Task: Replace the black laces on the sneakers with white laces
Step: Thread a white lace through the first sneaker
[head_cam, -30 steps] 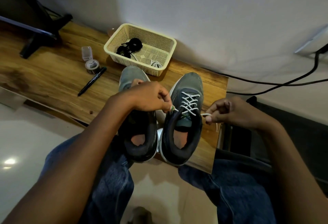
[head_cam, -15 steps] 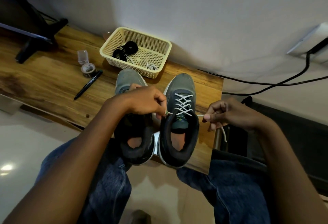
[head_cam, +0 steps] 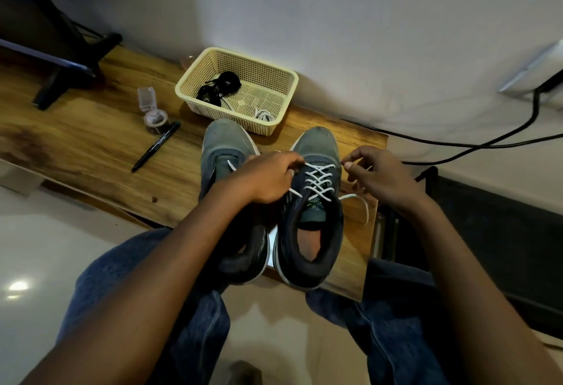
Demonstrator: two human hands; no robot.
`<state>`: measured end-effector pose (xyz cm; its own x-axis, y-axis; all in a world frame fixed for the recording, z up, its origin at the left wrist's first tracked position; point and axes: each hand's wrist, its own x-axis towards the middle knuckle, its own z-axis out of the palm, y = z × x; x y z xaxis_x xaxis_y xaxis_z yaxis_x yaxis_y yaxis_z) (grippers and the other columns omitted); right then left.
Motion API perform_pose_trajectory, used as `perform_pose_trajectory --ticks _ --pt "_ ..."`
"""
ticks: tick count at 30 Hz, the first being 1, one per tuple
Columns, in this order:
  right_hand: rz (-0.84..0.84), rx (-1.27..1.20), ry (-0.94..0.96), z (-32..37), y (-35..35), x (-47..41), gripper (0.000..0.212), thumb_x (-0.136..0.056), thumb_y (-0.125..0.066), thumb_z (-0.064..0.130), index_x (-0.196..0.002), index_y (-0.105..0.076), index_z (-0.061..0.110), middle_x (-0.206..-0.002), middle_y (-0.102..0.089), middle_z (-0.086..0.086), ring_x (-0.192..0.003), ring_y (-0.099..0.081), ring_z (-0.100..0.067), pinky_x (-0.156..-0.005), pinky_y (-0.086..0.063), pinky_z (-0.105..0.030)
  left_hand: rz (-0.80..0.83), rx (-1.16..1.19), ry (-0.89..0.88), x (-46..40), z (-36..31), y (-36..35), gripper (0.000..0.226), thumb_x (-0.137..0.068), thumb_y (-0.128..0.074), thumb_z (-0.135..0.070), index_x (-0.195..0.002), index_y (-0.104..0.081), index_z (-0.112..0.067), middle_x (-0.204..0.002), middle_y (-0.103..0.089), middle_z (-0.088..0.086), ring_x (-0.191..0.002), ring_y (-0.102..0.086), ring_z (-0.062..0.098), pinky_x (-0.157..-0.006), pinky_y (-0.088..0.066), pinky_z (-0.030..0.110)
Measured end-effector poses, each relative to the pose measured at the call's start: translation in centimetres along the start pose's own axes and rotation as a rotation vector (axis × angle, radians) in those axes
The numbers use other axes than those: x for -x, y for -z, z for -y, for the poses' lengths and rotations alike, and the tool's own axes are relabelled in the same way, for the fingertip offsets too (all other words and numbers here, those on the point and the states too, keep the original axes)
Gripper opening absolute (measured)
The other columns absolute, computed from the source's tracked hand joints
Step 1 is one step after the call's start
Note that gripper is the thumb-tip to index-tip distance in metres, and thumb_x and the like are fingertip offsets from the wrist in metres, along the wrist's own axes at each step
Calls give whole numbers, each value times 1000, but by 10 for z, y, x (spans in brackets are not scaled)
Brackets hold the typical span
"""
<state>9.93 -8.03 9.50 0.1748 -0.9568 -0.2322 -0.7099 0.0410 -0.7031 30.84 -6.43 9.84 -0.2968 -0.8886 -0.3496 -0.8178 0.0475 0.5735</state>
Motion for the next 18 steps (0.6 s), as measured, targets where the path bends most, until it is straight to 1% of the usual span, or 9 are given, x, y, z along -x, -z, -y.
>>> perform_pose_trajectory --ticks 4,6,8,9,11,14,16,17,18 --pt "93 89 22 0 -9 -5 25 -99 -47 9 -117 -60 21 -93 -64 -4 -79 -63 -16 -64 -48 -25 12 -38 3 -4 2 -3 53 -99 -37 -7 -146 -36 -30 -150 -37 7 -136 -37 28 -111 -32 46" --pt "100 95 42 0 -12 -6 32 -99 -46 7 -125 -60 20 -102 -60 0 -87 -60 -14 -62 -44 -15 25 -46 1 -5 3 -3 56 -98 -37 -5 -146 -35 -31 -150 -36 8 -136 -36 29 -111 -32 46" --pt "106 108 54 -1 -13 -8 35 -100 -44 6 -127 -61 20 -108 -59 0 -91 -55 -11 -58 -38 -6 53 -59 -1 -5 4 -2 57 -98 -36 -3 -147 -33 -31 -149 -35 8 -135 -36 29 -110 -32 45" --pt "122 108 56 -1 -13 -9 36 -99 -44 4 -127 -61 20 -113 -60 -1 -94 -54 -10 -57 -37 -4 66 -63 -1 -6 5 -2 58 -98 -36 -3 -148 -32 -30 -149 -34 8 -135 -35 28 -110 -32 44" --pt "183 99 54 -1 -13 -10 41 -98 -43 -1 -127 -62 20 -121 -62 -5 -99 -56 -13 -58 -37 -3 84 -87 3 -7 4 -3 60 -97 -36 -2 -149 -30 -31 -150 -32 8 -137 -31 27 -112 -30 44" --pt "285 112 69 2 -14 -9 47 -96 -40 -9 -130 -59 16 -123 -63 -11 -99 -56 -13 -58 -40 -1 104 -151 14 -8 3 -5 62 -96 -38 -2 -149 -28 -34 -150 -31 8 -139 -28 28 -113 -28 45" --pt "286 98 64 3 -11 -7 45 -97 -40 -5 -132 -57 18 -124 -62 -11 -98 -56 -13 -64 -42 -7 98 -152 10 -8 2 -4 60 -97 -39 -5 -147 -31 -35 -149 -33 9 -137 -30 28 -111 -29 47" --pt "267 54 43 3 -8 -6 42 -98 -41 -1 -133 -57 18 -123 -62 -10 -98 -59 -17 -68 -47 -16 78 -121 1 -7 2 -2 56 -97 -40 -8 -146 -35 -36 -146 -36 9 -134 -35 28 -109 -33 47" --pt "238 -17 4 2 -4 -4 38 -100 -43 4 -132 -57 17 -119 -63 -9 -97 -62 -21 -71 -51 -25 54 -67 -6 -5 2 2 51 -98 -41 -11 -143 -40 -35 -140 -41 8 -125 -44 26 -103 -38 44"
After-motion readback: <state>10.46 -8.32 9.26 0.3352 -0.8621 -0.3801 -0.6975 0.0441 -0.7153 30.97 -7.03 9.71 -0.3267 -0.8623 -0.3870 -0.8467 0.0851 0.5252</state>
